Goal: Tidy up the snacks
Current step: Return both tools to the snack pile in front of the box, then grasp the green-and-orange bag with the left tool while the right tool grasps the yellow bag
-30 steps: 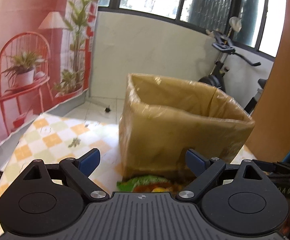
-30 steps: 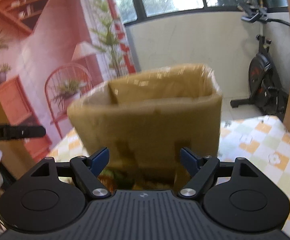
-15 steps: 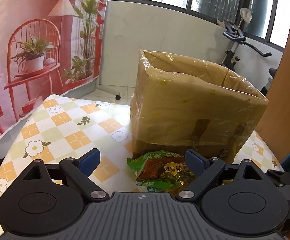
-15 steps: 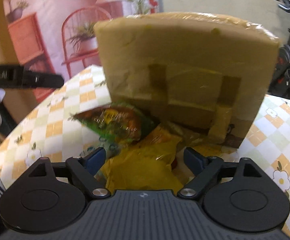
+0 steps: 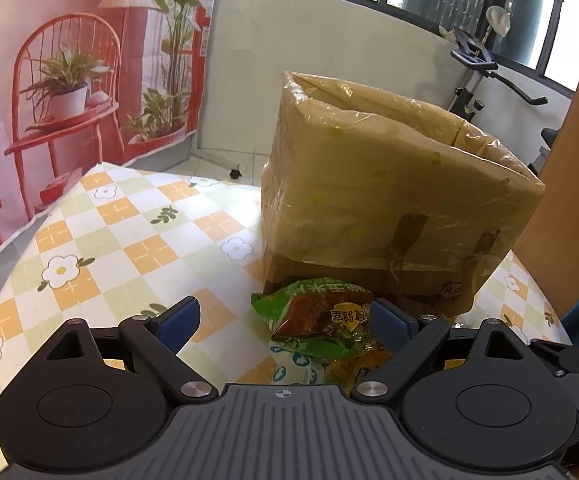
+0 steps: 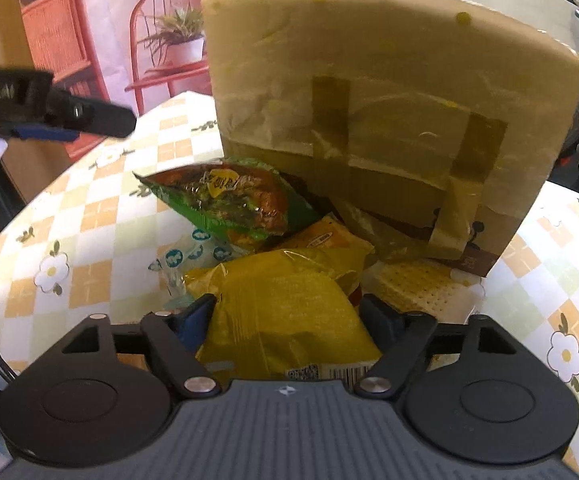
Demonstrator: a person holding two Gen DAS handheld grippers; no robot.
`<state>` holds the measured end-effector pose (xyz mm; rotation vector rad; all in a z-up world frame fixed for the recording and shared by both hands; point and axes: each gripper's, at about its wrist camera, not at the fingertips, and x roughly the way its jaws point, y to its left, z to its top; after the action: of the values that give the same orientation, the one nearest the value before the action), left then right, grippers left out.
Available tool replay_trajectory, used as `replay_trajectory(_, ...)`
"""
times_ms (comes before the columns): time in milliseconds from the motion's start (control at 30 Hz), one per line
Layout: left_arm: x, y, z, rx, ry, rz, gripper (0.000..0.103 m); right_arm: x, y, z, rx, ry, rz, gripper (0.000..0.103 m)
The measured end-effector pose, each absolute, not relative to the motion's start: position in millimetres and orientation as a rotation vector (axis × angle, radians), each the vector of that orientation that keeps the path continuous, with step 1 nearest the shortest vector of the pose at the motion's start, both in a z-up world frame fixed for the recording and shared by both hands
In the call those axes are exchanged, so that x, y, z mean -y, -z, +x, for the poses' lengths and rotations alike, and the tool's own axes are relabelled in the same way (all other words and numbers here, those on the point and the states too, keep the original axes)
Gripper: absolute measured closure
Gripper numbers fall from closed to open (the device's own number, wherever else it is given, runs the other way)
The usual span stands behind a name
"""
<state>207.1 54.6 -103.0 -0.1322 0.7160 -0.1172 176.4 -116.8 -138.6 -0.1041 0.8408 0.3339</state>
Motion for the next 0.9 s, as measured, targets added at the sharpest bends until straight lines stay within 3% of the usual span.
replay_trajectory(900, -36.1, 143.2, 264.1, -0.836, 0.116, -0.283, 0.009, 181.4, 112.5, 160.3, -0.697, -0.2, 0.026, 0.028)
